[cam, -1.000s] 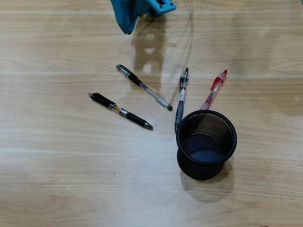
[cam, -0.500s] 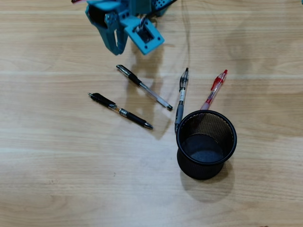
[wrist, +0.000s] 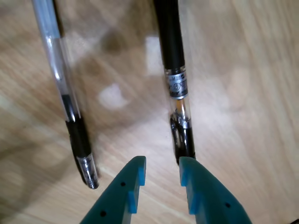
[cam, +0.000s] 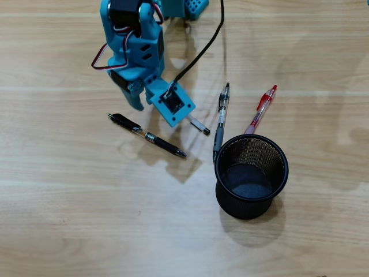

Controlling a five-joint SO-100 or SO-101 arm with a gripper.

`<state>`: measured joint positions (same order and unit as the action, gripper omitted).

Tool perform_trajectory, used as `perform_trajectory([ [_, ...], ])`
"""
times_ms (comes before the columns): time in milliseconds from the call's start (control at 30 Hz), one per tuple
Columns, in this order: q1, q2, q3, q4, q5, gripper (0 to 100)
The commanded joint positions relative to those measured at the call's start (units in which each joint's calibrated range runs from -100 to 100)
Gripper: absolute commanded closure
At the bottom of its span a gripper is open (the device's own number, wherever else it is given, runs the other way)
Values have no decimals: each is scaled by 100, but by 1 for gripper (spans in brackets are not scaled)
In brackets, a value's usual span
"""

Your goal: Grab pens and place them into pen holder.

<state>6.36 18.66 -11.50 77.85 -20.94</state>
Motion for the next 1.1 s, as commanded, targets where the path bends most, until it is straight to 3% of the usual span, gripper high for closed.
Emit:
perform_trajectory([
  [0, 31, 255, -820, -15, -22, 90],
  [233, -14, 742, -1216, 19, -27, 83],
  [1067, -96, 1969, -2019, 2, -185, 83],
])
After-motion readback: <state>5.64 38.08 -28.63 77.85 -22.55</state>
